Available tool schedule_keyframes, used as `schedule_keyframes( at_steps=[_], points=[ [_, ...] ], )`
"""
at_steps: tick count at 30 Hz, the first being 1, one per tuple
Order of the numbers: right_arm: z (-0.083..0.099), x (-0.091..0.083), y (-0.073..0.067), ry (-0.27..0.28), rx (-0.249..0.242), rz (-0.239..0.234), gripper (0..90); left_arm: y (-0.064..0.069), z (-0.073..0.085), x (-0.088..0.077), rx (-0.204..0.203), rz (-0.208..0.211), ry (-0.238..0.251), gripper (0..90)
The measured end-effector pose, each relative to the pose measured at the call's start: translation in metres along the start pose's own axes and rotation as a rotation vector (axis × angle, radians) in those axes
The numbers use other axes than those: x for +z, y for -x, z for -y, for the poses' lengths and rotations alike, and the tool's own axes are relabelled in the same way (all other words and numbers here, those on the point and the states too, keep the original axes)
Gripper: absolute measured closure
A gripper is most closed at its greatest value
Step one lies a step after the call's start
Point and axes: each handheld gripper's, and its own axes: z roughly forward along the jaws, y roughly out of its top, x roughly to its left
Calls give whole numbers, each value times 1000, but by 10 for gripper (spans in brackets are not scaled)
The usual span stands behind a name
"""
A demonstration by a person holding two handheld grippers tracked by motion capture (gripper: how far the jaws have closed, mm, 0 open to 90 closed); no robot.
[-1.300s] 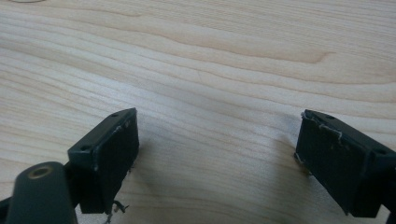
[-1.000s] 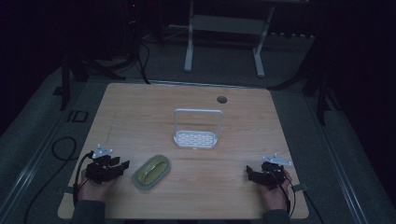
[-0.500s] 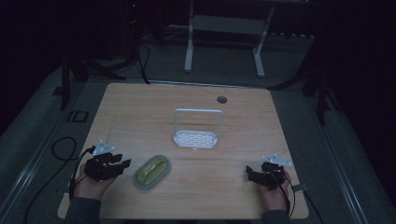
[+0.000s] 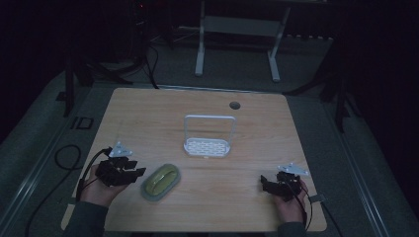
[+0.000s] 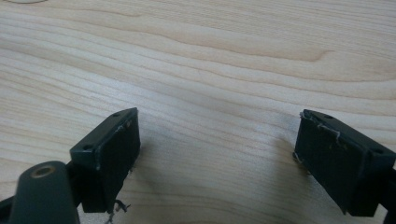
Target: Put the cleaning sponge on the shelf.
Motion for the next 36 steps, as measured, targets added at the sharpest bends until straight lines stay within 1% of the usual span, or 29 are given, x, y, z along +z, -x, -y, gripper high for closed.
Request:
schedule_keyframes(
  at_steps=[5,13,20,25,27,29,36],
  points=[
    [0,0,0,0,0,0,136,4,-9,1,27,2,-24,547],
    [0,0,0,0,1,0,136,9,-21,2,64,-9,-72,553],
    [0,0,0,0,0,0,136,13,-30,3,99,-8,-110,550],
    [0,0,0,0,0,0,136,16,-34,5,115,-2,-134,546],
    [0,0,0,0,1,0,136,17,-35,6,115,-3,-138,543],
    [0,0,0,0,0,0,136,19,-37,8,125,0,-152,538],
    [0,0,0,0,0,0,136,22,-42,13,125,13,-182,526]
  ],
)
